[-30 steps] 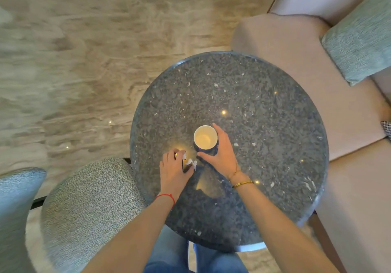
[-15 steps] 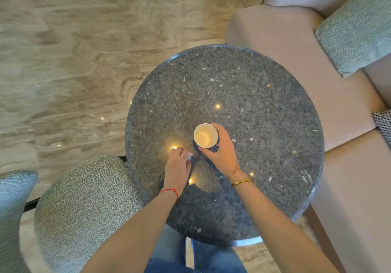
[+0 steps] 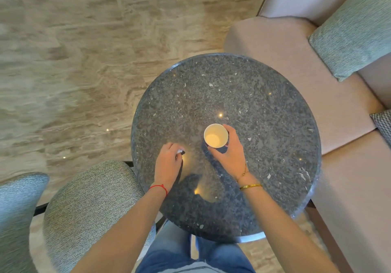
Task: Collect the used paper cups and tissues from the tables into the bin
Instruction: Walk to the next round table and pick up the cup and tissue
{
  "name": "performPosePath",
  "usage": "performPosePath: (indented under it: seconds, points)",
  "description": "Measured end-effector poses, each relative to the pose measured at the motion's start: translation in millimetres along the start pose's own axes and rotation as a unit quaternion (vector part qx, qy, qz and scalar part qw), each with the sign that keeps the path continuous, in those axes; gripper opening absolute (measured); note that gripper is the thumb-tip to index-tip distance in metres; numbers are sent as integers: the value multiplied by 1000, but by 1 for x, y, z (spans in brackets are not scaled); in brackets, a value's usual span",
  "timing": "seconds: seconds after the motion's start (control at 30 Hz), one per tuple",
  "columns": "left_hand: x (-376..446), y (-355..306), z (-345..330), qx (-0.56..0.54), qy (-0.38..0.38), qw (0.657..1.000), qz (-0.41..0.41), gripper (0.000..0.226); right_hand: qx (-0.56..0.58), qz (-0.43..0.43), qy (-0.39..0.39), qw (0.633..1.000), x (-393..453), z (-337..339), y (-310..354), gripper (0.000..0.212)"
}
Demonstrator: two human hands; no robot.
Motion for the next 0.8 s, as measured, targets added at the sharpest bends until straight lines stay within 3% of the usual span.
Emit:
performPosePath:
  seconds: [0.4, 0.8]
  points:
    - [-49, -29, 55, -5, -38, 998, -58, 17, -1, 36, -43, 998, -60, 45, 36, 69]
    - [-140, -35, 86, -8, -113, 993, -37, 20, -20, 85, -30, 996, -119, 69, 40, 75]
Point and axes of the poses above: each hand's wrist, its own x-axis towards the middle knuckle, its own z-axis out of the back of the hand, y = z × x, the point moved 10 cm from there along x, towards the middle knuckle, and after that the axes turned 3 degrees about -x, right-handed, at the moved point
